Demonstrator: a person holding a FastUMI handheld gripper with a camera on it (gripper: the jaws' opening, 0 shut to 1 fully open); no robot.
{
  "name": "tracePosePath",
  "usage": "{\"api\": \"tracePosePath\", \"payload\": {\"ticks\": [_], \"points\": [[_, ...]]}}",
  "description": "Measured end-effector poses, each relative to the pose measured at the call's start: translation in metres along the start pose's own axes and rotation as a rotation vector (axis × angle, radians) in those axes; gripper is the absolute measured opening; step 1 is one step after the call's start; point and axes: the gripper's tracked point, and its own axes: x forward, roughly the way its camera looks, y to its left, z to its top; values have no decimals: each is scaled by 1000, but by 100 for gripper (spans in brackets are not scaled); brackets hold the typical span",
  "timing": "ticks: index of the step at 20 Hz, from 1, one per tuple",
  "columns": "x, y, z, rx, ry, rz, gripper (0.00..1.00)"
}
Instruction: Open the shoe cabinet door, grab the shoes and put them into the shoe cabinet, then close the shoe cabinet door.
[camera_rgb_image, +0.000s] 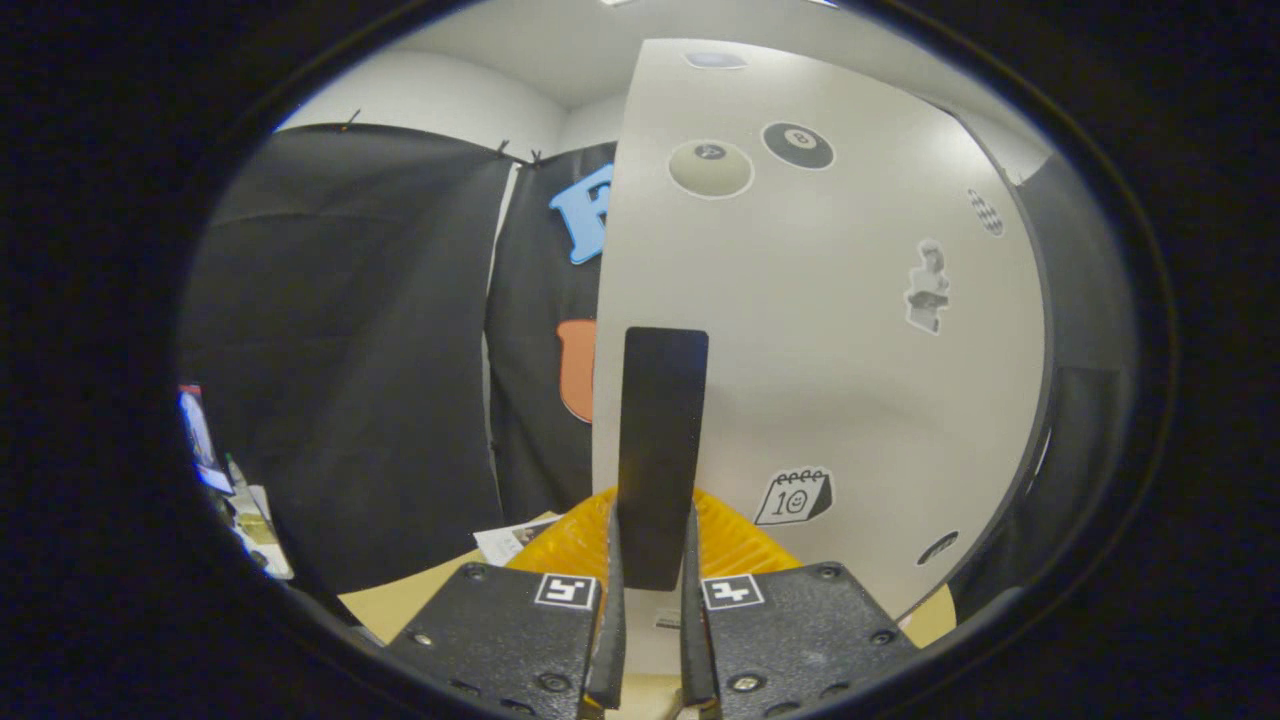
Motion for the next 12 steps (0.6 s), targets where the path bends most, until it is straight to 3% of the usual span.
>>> {"api": "tracePosePath", "payload": {"ticks": [6,12], "points": [[-40,1,-4,-11,-14,72,25],[-83,-15,-9,-4,-32,66,25]]}}
